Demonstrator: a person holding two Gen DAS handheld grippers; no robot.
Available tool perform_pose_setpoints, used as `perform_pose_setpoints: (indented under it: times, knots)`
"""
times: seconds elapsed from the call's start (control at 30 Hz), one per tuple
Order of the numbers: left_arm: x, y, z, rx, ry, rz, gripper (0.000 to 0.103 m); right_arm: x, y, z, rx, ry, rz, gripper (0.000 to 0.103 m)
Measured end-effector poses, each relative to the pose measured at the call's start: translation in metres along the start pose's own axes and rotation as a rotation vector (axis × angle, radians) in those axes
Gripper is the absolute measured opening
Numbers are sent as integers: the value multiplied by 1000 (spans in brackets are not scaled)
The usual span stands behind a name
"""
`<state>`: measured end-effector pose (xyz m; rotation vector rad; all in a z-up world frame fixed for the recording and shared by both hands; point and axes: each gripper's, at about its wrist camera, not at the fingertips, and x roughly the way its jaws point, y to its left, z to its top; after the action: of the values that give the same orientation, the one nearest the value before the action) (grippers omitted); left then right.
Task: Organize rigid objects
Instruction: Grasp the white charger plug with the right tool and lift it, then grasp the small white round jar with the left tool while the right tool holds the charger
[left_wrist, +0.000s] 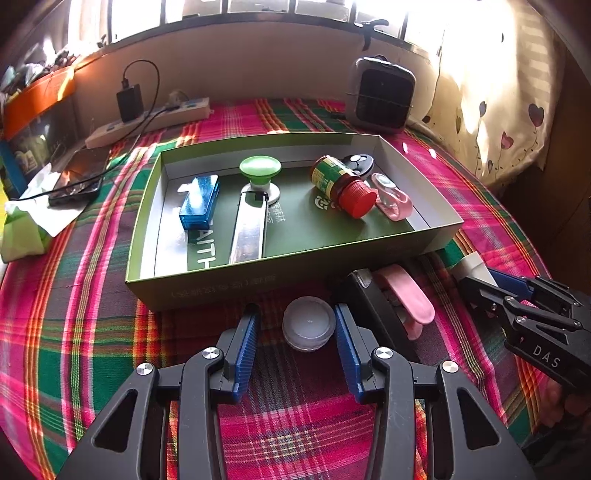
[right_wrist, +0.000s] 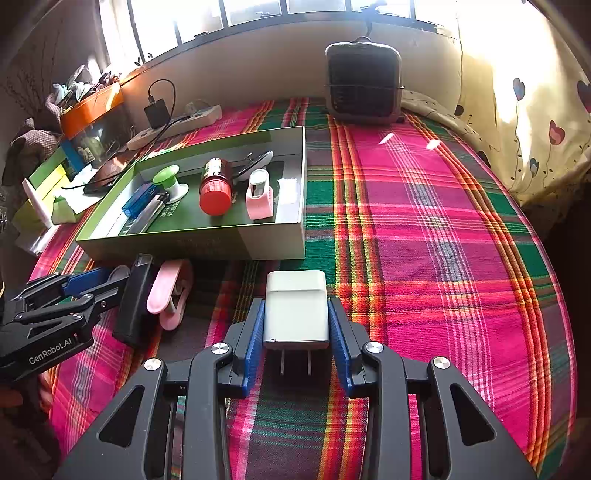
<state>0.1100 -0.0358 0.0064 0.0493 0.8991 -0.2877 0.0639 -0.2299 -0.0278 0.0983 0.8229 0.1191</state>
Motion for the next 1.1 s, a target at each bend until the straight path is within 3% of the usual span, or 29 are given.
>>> perform_pose_setpoints:
  times: [0.17, 0.4, 1.1]
  knots:
    - [0, 0, 0, 1, -7, 4, 39, 0, 0, 0, 0, 0, 1, 35]
    - [0, 6, 0, -20, -13, 16, 27, 0, 0, 0, 1, 0, 1, 35]
    - [-1, 7, -1, -24, -16, 13, 27, 0, 0, 0, 1, 0, 1, 35]
